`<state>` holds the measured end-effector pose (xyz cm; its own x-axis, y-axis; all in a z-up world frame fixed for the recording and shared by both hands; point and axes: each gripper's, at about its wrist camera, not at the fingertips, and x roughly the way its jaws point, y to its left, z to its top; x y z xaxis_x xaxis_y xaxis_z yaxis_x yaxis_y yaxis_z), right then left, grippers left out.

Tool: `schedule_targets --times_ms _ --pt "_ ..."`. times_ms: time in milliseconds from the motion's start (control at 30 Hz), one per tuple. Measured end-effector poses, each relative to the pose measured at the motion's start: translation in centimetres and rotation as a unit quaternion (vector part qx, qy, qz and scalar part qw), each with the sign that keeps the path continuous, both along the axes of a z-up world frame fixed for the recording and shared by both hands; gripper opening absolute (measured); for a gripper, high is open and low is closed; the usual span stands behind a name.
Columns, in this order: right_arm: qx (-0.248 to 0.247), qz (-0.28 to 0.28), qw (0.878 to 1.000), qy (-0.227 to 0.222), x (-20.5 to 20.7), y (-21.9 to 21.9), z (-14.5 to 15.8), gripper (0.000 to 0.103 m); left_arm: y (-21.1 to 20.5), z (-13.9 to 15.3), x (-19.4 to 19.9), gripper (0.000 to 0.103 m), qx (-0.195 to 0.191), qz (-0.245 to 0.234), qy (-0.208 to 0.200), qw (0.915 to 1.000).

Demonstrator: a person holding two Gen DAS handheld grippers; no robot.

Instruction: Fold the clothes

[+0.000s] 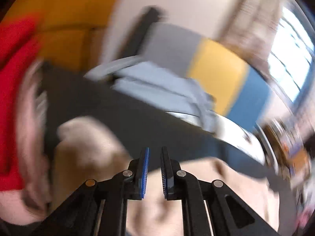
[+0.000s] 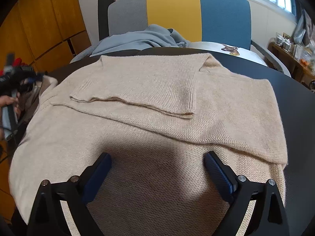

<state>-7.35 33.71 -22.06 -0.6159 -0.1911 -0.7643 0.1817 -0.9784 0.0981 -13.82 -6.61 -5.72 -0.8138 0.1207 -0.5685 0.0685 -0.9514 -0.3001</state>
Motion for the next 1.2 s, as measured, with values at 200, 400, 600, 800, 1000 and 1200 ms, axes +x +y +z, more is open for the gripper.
schedule_targets --times_ms 200,400,600,800,1000,1200 --pt "0.006 -0.001 1.000 -0.001 0.0 -0.3 0.0 0.098 8.0 -1.1 2.1 0.013 0.018 -0.151 -0.023 0.9881" --pt "0.002 0.004 1.000 -0.003 -0.1 -0.2 0.0 0.101 2.0 -3.2 2.8 0.029 0.037 -0.007 -0.073 0.9966" --pt "0.004 0.007 1.000 -0.002 -0.1 -0.3 -0.1 0.103 -6.7 -3.4 -0.1 0.043 0.076 0.179 -0.137 0.9713" --pt "-0.006 0.008 1.000 -0.002 0.0 0.0 -0.1 0.103 -9.0 -3.8 -3.2 0.052 0.060 0.228 -0.164 0.9579" --pt "-0.012 0.008 1.000 -0.001 0.0 0.1 0.0 0.103 -8.6 -7.1 -5.8 0.042 0.019 0.209 -0.214 0.9540" --pt "-0.009 0.008 1.000 -0.002 -0.1 0.0 0.0 0.103 -8.9 -6.0 -5.2 0.004 0.019 0.187 -0.156 0.9698"
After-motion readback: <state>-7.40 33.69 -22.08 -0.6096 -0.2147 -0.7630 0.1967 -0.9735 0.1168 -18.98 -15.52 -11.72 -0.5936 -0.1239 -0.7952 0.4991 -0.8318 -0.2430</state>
